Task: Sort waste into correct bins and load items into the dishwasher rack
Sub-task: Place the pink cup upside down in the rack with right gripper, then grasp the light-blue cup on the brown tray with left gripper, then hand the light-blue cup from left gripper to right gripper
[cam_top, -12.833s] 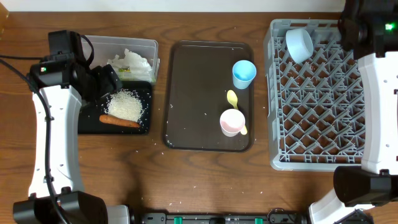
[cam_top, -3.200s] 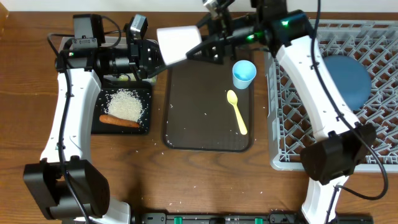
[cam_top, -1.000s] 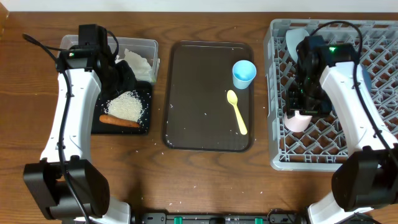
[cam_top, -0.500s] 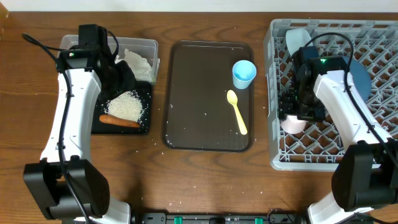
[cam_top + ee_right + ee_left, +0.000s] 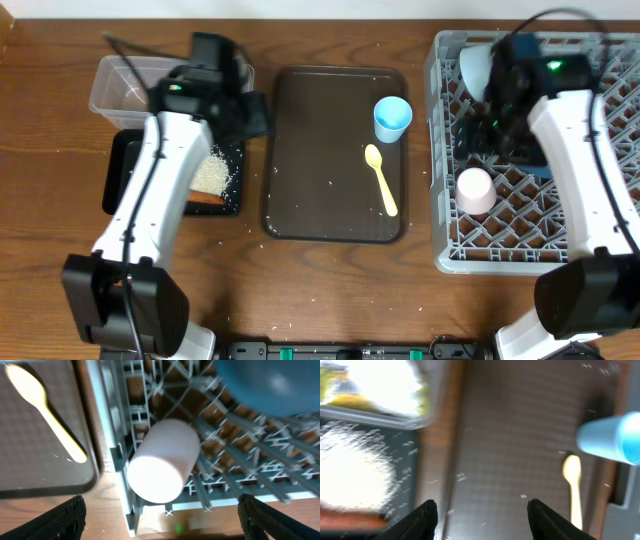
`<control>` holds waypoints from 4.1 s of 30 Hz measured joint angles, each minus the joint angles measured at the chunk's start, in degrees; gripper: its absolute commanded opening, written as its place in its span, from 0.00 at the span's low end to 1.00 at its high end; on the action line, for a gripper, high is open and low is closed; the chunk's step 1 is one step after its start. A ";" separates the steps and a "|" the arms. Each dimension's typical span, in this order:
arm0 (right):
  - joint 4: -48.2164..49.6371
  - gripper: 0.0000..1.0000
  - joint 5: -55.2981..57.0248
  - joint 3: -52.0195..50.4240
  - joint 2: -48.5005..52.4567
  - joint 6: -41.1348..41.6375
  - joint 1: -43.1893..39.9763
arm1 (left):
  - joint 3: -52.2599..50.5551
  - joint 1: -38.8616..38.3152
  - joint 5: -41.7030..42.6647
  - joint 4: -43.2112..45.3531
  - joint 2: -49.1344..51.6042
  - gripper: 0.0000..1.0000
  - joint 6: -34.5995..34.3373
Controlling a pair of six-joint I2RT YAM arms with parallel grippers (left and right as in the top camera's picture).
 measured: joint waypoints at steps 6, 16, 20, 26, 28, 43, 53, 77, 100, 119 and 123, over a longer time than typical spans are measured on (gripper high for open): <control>-1.40 0.96 0.33 8.72 -0.02 -0.68 -1.40 | 0.35 -7.04 0.22 10.91 3.76 0.66 0.37; -1.66 0.95 0.61 9.20 -0.02 -1.20 -1.42 | 0.57 -15.58 2.73 30.88 13.84 0.73 0.39; -1.81 0.95 0.61 9.20 -0.02 -1.25 -1.42 | 3.19 -18.14 3.04 32.02 18.53 0.73 0.35; -2.45 0.94 0.61 9.22 -0.02 -1.40 -1.42 | 11.23 -19.30 3.19 28.50 26.32 0.71 0.37; -2.51 0.94 0.61 9.20 -0.02 -1.40 -1.42 | 12.44 -19.30 3.15 27.69 27.50 0.64 0.31; -2.47 0.92 0.61 9.22 -0.02 -1.77 -1.42 | 12.85 -19.56 1.42 23.10 29.20 0.14 0.37; -0.79 0.93 -0.09 9.20 -0.02 -1.86 -1.42 | 12.85 -19.10 1.66 19.91 29.38 0.06 0.50; 37.66 0.92 -47.74 4.70 -0.02 -12.83 7.56 | 13.16 10.36 70.27 8.15 14.12 0.06 1.22; 45.83 0.89 -64.13 4.57 -0.02 -21.14 12.35 | 13.16 9.81 76.67 8.04 4.61 0.06 -5.29; 52.22 0.58 -73.50 4.48 -0.02 -21.90 13.07 | 13.16 6.40 76.91 8.00 4.24 0.11 -5.55; 52.19 0.57 -73.77 4.48 -0.02 -21.99 12.83 | 13.16 6.40 76.94 7.98 4.24 0.15 -5.70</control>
